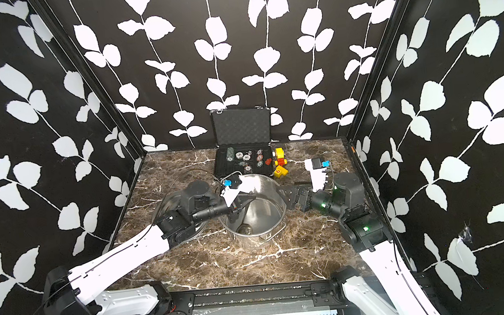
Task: Stir the soup with a spoon
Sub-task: Stir the soup in the pan with a stick.
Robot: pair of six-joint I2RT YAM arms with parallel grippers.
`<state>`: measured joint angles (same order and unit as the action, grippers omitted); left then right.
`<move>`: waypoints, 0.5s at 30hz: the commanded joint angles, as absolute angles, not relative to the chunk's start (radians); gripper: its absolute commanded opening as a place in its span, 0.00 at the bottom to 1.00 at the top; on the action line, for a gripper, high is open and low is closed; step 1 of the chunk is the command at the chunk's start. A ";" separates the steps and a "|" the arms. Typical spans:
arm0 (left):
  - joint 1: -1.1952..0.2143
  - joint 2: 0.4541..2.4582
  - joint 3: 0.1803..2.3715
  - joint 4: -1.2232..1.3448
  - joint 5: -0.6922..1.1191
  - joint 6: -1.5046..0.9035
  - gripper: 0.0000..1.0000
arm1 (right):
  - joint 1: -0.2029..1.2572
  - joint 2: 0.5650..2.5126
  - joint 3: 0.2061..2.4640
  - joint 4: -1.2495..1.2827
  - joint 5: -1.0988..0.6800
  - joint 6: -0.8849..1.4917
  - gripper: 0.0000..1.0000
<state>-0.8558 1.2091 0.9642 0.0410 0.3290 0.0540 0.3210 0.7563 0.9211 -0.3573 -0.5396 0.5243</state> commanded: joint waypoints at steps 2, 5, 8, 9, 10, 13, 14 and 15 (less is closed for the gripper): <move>-0.794 1.152 0.935 -0.008 0.303 -0.023 0.00 | 0.325 0.744 0.906 -0.350 -0.453 0.479 0.99; -0.767 1.161 0.943 0.000 0.243 -0.030 0.00 | 0.325 0.748 0.901 -0.373 -0.387 0.460 0.99; -0.736 1.196 0.973 0.022 0.155 -0.055 0.00 | 0.325 0.760 0.898 -0.409 -0.299 0.442 0.99; -0.729 1.209 0.985 0.028 0.120 -0.063 0.00 | 0.325 0.765 0.901 -0.426 -0.261 0.441 0.99; -0.724 1.224 0.997 0.034 0.087 -0.069 0.00 | 0.326 0.773 0.906 -0.456 -0.211 0.439 0.99; -0.719 1.275 1.036 0.075 0.024 -0.056 0.00 | 0.325 0.800 0.926 -0.533 -0.085 0.430 0.99; -0.719 1.301 1.051 0.085 0.014 -0.047 0.00 | 0.325 0.805 0.929 -0.546 -0.062 0.427 0.99; -0.719 1.326 1.070 0.097 0.006 -0.032 0.00 | 0.325 0.810 0.929 -0.552 -0.046 0.424 0.99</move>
<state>-0.7246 1.2884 1.0119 0.0357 0.0814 -0.0410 0.3206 0.8017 0.9062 -0.4984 -0.1810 0.4515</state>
